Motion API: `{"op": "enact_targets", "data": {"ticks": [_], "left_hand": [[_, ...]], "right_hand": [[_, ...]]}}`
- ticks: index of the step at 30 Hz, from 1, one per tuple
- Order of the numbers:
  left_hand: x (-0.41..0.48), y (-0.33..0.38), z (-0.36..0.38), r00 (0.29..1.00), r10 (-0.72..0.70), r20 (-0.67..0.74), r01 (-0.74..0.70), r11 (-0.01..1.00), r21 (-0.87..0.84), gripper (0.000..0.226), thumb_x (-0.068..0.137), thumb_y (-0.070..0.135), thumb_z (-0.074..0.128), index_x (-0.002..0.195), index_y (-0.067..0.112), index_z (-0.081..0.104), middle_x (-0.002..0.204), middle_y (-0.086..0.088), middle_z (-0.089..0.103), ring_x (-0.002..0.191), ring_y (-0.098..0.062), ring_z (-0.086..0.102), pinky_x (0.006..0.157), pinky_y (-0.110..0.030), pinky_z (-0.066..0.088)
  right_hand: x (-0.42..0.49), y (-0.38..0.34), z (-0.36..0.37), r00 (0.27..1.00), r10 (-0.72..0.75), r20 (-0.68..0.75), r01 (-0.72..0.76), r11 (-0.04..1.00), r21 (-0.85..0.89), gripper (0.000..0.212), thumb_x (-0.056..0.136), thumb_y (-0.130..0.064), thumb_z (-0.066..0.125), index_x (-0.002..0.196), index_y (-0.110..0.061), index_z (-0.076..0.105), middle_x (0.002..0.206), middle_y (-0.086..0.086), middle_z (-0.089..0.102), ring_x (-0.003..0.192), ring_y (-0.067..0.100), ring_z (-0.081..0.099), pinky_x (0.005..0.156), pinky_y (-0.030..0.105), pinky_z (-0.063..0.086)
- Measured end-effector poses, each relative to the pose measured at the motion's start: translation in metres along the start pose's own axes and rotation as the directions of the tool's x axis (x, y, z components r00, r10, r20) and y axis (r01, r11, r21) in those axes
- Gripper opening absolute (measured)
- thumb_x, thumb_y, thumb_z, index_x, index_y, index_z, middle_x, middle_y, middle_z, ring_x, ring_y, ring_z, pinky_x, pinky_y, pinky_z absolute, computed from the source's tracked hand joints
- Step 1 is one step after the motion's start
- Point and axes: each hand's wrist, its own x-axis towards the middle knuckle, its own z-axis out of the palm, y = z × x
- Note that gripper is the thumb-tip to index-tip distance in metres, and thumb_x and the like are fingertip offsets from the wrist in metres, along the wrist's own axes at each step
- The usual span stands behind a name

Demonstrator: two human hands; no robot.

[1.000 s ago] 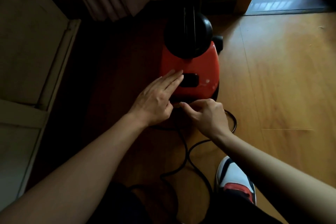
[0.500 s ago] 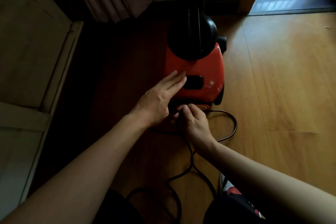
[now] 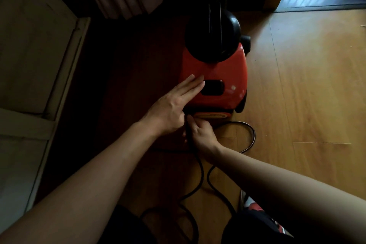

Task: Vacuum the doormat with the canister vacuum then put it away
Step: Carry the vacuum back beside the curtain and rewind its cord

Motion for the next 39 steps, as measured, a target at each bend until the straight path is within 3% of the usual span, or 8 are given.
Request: {"op": "enact_targets", "data": {"ticks": [4, 9, 13, 16, 20, 25, 29, 39], "left_hand": [[0.000, -0.002, 0.000, 1.000, 0.004, -0.001, -0.004, 1.000, -0.005, 0.098, 0.070, -0.025, 0.043, 0.156, 0.018, 0.022, 0.164, 0.008, 0.016, 0.151, -0.003, 0.003, 0.121, -0.021, 0.013], [-0.001, -0.006, -0.001, 1.000, 0.009, 0.017, -0.009, 1.000, -0.025, 0.098, 0.073, -0.024, 0.045, 0.156, 0.020, 0.020, 0.165, 0.011, 0.012, 0.151, -0.002, 0.001, 0.122, -0.024, 0.016], [0.000, -0.006, 0.002, 1.000, 0.014, 0.015, -0.013, 0.999, -0.031, 0.096, 0.075, -0.021, 0.047, 0.157, 0.019, 0.018, 0.165, 0.010, 0.010, 0.151, -0.002, -0.001, 0.123, -0.029, 0.015], [0.001, -0.008, 0.003, 0.999, 0.041, 0.007, -0.041, 0.999, -0.006, 0.094, 0.076, -0.018, 0.050, 0.157, 0.017, 0.018, 0.165, 0.006, 0.011, 0.152, -0.005, 0.000, 0.124, -0.041, 0.019], [0.000, -0.006, 0.005, 0.999, 0.053, -0.006, -0.052, 0.995, 0.080, 0.095, 0.076, -0.013, 0.056, 0.157, 0.018, 0.018, 0.165, 0.006, 0.013, 0.153, -0.008, 0.002, 0.124, -0.046, 0.015], [0.007, 0.007, 0.002, 0.993, 0.085, -0.078, -0.060, 0.958, 0.280, 0.088, 0.078, -0.003, 0.059, 0.156, 0.018, 0.024, 0.158, -0.003, 0.032, 0.148, -0.022, 0.024, 0.123, -0.041, 0.015], [0.015, 0.011, 0.004, 0.993, 0.066, -0.095, -0.042, 0.970, 0.237, 0.085, 0.079, -0.015, 0.049, 0.155, 0.017, 0.028, 0.163, -0.005, 0.023, 0.152, -0.021, 0.013, 0.123, -0.043, 0.022], [0.017, 0.012, -0.002, 0.999, 0.013, -0.044, -0.009, 0.996, 0.087, 0.093, 0.073, -0.022, 0.040, 0.155, 0.021, 0.029, 0.164, 0.005, 0.020, 0.153, -0.011, 0.003, 0.124, -0.042, 0.021]], "right_hand": [[0.013, 0.007, -0.007, 1.000, 0.000, 0.019, 0.004, 0.984, -0.180, 0.049, 0.105, -0.044, 0.042, 0.082, -0.007, 0.067, 0.072, 0.005, 0.067, 0.064, 0.020, 0.063, 0.064, 0.036, 0.051], [0.030, 0.016, -0.044, 0.996, 0.088, 0.020, -0.063, 0.841, -0.537, 0.036, 0.104, -0.032, 0.048, 0.125, -0.005, 0.059, 0.119, 0.015, 0.066, 0.106, 0.032, 0.064, 0.092, 0.047, 0.053], [0.023, 0.016, -0.101, 0.994, 0.087, -0.063, -0.106, 0.720, -0.686, 0.026, 0.103, -0.026, 0.052, 0.106, -0.005, 0.068, 0.101, 0.014, 0.070, 0.094, 0.030, 0.066, 0.074, 0.038, 0.050], [0.011, 0.017, -0.135, 0.981, 0.110, -0.158, -0.175, 0.850, -0.497, 0.035, 0.100, -0.030, 0.059, 0.073, -0.009, 0.063, 0.070, 0.006, 0.059, 0.067, 0.022, 0.054, 0.060, 0.032, 0.039], [-0.007, 0.008, -0.148, 0.974, 0.121, -0.190, -0.137, 0.988, -0.075, 0.032, 0.100, -0.033, 0.059, 0.082, -0.008, 0.062, 0.061, -0.001, 0.042, 0.053, 0.012, 0.040, 0.054, 0.029, 0.044], [-0.019, -0.018, -0.140, 0.989, 0.137, -0.052, -0.111, 0.930, 0.349, 0.028, 0.104, -0.028, 0.049, 0.078, -0.019, 0.049, 0.063, -0.004, 0.027, 0.051, 0.009, 0.025, 0.045, 0.022, 0.023], [-0.029, -0.023, -0.132, 0.994, 0.111, 0.003, -0.100, 0.885, 0.455, 0.034, 0.106, -0.034, 0.040, 0.076, -0.020, 0.050, 0.058, -0.007, 0.023, 0.051, 0.010, 0.012, 0.050, 0.028, 0.006], [-0.043, -0.040, -0.092, 0.973, -0.129, 0.190, 0.068, 0.952, 0.299, 0.032, 0.107, -0.018, 0.033, 0.114, 0.000, 0.058, 0.058, 0.004, 0.034, 0.042, 0.013, 0.026, 0.039, 0.024, 0.018]]}}
